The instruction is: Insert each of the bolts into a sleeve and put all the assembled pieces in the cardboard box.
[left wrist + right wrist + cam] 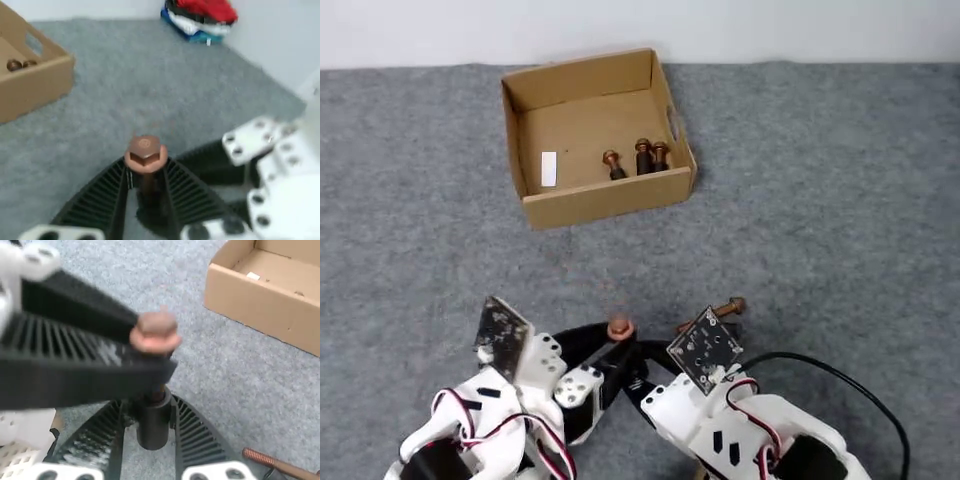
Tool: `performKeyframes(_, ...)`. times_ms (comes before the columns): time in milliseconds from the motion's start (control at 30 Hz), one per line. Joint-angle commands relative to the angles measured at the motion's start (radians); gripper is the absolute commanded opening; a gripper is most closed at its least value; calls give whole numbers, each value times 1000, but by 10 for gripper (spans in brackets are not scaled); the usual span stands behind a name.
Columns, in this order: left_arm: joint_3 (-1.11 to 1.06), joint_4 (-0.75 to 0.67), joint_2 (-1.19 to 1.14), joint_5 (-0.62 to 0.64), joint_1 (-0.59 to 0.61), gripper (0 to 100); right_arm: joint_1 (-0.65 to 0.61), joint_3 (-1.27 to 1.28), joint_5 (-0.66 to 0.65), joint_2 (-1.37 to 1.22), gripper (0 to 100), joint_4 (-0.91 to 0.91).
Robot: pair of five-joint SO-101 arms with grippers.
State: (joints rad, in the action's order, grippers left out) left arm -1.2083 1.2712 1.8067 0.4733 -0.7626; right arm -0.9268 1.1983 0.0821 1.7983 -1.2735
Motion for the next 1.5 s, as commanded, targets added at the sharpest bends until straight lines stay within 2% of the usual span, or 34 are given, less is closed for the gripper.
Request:
performKeyframes(0, 7, 55, -8, -44, -3, 5, 16, -49, -11, 7, 9, 61)
performKeyframes(267, 16, 54, -147, -68, -5, 30, 54, -52, -77, 4, 9, 116)
performKeyframes(433, 81, 80, -252, -37, 5, 235, 54, -52, -81, 4, 9, 114)
performKeyframes(533, 136, 115, -302, 9, 28, 288, 54, -52, -81, 4, 9, 108)
performKeyframes(767, 303, 146, -341, 18, 130, 288, 61, -46, -81, 4, 9, 107)
performKeyframes(933, 410, 146, -341, 17, 196, 282, 154, -46, -81, 2, 9, 107)
performKeyframes(1033, 463, 140, -339, 15, 275, 192, 200, -46, -78, 2, 9, 107)
performKeyframes(1133, 495, 146, -339, 14, 365, 21, 255, -44, -78, 2, 9, 105)
performKeyframes(1300, 450, 138, -339, 3, 519, 2, 406, -64, -77, 1, 9, 108)
performKeyframes(1400, 329, 103, -339, -72, 586, 5, 493, -94, -69, -47, 9, 108)
performKeyframes(1467, 232, 61, -339, -123, 661, 5, 535, -146, -11, -131, 9, 108)
